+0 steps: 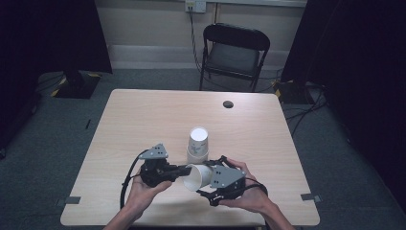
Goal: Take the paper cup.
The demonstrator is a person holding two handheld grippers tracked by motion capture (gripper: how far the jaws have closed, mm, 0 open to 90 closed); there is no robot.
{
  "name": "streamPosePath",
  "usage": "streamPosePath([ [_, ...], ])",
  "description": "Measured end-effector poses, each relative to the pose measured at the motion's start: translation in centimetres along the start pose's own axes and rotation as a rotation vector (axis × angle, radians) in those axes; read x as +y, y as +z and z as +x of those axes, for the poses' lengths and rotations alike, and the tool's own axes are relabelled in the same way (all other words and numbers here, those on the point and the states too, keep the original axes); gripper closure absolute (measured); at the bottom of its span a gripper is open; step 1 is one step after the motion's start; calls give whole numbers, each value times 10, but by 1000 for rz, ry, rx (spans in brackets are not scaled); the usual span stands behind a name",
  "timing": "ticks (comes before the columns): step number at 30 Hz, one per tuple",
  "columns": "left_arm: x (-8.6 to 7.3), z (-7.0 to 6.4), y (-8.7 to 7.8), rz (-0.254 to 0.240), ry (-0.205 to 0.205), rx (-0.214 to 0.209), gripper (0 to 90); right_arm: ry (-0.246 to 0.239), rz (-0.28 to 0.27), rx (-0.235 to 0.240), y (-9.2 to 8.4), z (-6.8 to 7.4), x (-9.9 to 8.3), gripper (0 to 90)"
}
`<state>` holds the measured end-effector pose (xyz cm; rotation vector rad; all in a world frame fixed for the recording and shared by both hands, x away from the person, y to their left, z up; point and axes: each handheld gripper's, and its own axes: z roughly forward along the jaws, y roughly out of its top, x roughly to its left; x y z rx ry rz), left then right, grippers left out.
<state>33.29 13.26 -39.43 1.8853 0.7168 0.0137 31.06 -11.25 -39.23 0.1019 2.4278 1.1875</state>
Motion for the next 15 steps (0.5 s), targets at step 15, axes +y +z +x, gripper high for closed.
streamPosePath([
  [15,3,0,0,-12,-4,27,875,29,-8,-41,3,2,-3,224],
])
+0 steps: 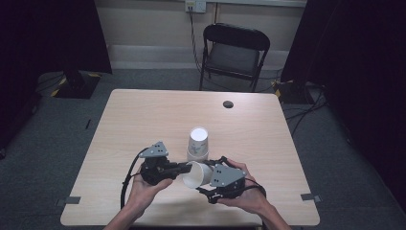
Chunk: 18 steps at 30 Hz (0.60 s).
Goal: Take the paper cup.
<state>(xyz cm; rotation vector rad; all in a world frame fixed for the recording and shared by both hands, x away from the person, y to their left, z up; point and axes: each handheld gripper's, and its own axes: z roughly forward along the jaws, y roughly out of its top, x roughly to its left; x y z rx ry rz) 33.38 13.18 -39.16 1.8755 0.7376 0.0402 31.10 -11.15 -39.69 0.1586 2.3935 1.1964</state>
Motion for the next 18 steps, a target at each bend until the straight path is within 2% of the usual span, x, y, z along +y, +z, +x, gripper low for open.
streamPosePath([
  [9,1,1,1,-1,-10,-2,875,21,-4,-6,3,1,1,209],
  [18,5,0,3,23,-1,1,874,39,-7,1,6,1,2,211],
])
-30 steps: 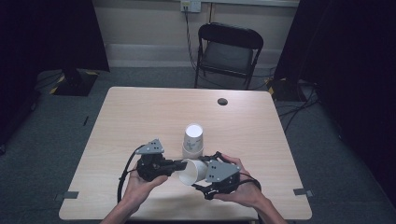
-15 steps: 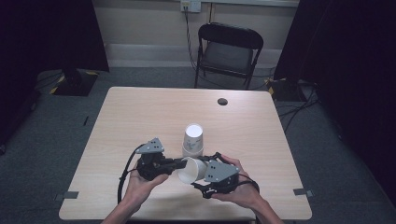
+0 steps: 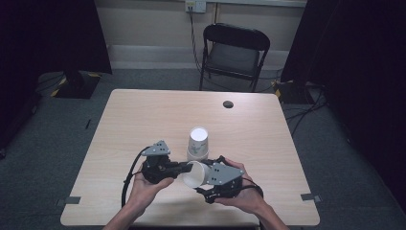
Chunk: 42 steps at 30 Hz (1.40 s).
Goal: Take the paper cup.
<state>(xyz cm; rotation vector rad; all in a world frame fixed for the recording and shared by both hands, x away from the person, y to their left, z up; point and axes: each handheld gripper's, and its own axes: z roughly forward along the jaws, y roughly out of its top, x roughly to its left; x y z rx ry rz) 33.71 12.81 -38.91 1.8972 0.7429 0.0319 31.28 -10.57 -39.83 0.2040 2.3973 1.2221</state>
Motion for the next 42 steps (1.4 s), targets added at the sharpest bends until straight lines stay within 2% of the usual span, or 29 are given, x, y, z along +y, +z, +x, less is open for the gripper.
streamPosePath([
  [5,1,-1,2,13,1,4,872,-7,16,-1,1,2,0,215],
  [9,2,-3,3,4,16,9,864,-28,26,-26,2,4,-1,252],
  [13,3,-4,5,13,25,23,865,-32,36,-28,3,4,-2,251],
  [20,4,-4,6,24,28,13,865,-41,31,-26,4,5,0,253],
  [29,4,-7,6,30,40,17,846,-57,57,-22,6,7,0,287],
  [31,4,-7,6,25,25,13,835,-58,64,-21,6,7,0,293],
  [35,5,-6,4,-3,20,0,823,-47,65,-26,5,5,-2,299],
  [38,6,-6,0,-15,29,-6,795,-6,41,-23,2,1,-5,301],
  [40,6,-6,-2,-26,26,4,762,3,37,-22,1,0,-6,301],
  [41,6,-5,-3,-35,28,6,717,21,29,-22,0,-2,-7,302],
  [42,7,-5,-4,-46,17,14,717,21,29,-22,0,-2,-7,302],
])
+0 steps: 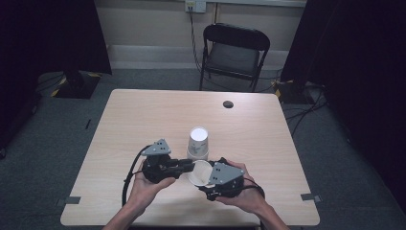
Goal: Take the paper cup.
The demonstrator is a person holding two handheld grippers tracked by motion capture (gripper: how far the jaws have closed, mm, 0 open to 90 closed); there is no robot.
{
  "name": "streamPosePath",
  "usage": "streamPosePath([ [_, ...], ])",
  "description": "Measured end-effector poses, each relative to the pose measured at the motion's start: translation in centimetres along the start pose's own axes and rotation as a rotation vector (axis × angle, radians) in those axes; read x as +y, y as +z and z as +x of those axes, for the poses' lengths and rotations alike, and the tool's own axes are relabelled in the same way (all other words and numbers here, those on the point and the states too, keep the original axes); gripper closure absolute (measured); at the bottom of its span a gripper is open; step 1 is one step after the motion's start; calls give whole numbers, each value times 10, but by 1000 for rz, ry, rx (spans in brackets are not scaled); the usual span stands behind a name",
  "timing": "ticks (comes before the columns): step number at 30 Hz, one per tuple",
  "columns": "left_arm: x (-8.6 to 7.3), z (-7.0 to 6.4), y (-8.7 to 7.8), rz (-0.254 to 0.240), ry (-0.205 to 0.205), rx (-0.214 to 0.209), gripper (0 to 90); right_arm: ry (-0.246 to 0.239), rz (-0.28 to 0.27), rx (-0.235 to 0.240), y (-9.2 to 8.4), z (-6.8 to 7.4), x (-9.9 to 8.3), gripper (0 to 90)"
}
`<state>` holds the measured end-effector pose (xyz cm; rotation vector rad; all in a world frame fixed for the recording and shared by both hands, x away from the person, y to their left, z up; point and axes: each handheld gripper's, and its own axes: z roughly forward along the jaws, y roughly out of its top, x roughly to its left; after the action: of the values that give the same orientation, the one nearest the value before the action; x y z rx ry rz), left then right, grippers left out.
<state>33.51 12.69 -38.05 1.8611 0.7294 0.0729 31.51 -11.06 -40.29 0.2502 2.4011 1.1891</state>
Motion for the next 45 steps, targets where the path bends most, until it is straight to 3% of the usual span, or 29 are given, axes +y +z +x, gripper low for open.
streamPosePath([
  [4,0,1,-2,-12,3,14,606,39,-5,16,0,-4,-3,302],
  [9,0,2,-6,-31,2,13,565,89,-17,37,-1,-7,-6,302],
  [17,0,4,-12,-56,4,48,502,203,-58,62,-7,-14,-14,303],
  [22,-1,8,-16,-46,2,80,447,285,-94,57,-14,-22,-20,304],
  [29,-9,17,-23,-16,-1,126,410,347,-107,54,-18,-27,-27,305],
  [35,-23,31,-28,-17,-9,155,347,404,-125,30,-21,-35,-32,304],
  [37,-29,35,-30,10,-10,202,338,408,-125,12,-23,-38,-33,303],
  [45,-53,51,-43,81,-22,269,257,446,-147,-77,-32,-49,-37,303],
])
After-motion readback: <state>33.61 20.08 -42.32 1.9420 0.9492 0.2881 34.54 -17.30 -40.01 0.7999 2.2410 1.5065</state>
